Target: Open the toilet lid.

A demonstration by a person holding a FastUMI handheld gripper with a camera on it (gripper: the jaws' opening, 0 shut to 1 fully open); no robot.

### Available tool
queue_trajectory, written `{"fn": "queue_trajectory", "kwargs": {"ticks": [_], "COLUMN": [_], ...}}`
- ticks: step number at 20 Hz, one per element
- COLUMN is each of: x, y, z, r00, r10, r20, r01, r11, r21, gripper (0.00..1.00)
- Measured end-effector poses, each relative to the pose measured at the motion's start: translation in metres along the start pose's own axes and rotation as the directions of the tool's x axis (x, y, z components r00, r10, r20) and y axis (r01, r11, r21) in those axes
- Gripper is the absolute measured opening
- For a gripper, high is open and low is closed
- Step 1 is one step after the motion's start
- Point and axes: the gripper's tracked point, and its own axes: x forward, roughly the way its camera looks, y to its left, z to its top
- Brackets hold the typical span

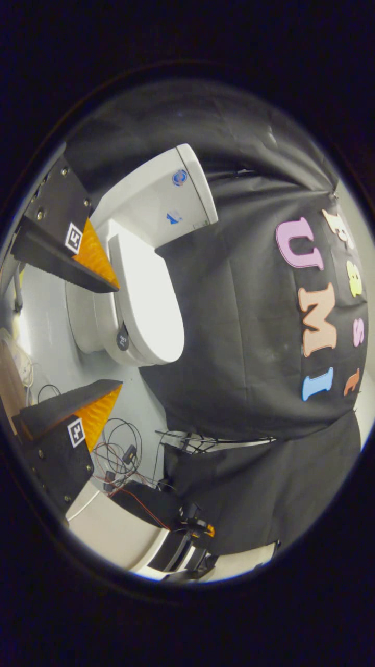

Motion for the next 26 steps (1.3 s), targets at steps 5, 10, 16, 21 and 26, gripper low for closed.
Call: {"fn": "queue_trajectory", "kwargs": {"ticks": [5,10,16,21,26], "x": [0.002,0.005,0.008,0.018,0.022], "y": [0.000,-0.002,-0.003,-0.001,0.001], "z": [-0.002,-0.005,-0.008,-0.019,-0.022], "r00": [1.000,1.000,0.999,0.996,0.994], "r10": [0.008,0.009,0.018,0.009,0.022], "r20": [0.001,-0.015,-0.028,-0.088,-0.111], "r01": [-0.008,-0.008,-0.016,-0.007,-0.019], "r11": [1.000,1.000,0.999,1.000,1.000], "r21": [0.023,0.026,0.041,0.029,0.022], "gripper": [0.98,0.98,0.98,0.88,0.85]}}
